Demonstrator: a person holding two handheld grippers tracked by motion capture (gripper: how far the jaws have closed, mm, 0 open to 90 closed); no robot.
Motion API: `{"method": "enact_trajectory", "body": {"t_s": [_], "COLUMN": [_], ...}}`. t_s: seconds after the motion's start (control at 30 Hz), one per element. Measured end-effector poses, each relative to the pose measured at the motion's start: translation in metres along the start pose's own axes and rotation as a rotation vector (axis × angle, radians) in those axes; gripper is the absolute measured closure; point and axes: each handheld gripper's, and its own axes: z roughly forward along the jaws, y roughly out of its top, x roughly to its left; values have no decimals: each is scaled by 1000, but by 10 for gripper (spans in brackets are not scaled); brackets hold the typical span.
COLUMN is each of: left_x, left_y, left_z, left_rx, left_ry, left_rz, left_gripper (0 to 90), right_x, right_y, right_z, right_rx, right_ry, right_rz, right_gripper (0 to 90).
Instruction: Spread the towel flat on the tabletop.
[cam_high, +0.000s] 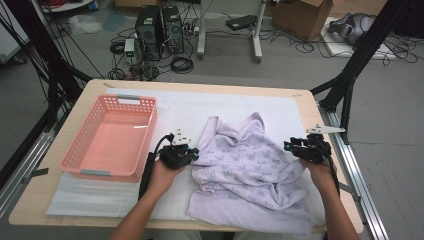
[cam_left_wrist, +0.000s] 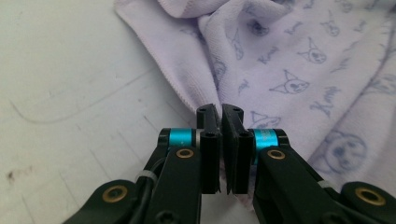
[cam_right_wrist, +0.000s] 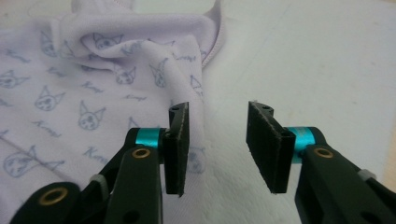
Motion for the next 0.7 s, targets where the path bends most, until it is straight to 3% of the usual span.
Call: {"method": "enact_trajectory", "body": {"t_s": [0.1,0.23,0.3,0.33,0.37,0.57,0.63,0.7], "left_x": [1,3,4,4,4,3,1,0], "left_y": [-9,-13,-14,-14,-14,-16,-17,-16], "left_z": [-4,-6,-6,-6,-6,-5,-3,-1], "left_rx": [-18,-39,-43,-44,-45,-47,-41,-39], "left_ry": [-35,-62,-70,-72,-77,-104,-130,-144], "left_rz": [-24,-42,-44,-44,-46,-56,-52,-48], "left_gripper": [855,855,854,854,854,850,838,755], "right_x": [8,12,12,11,11,11,13,17], "right_y": [0,-2,-6,-8,-10,-23,-29,-36], "right_z": [17,32,35,34,32,1,-11,-22], "right_rx": [51,111,135,139,137,129,129,137], "right_ry": [50,68,63,73,74,82,81,80], "right_rz": [-48,-57,-67,-75,-83,-134,-155,-176], "right_gripper": [636,645,728,821,850,868,868,868]}}
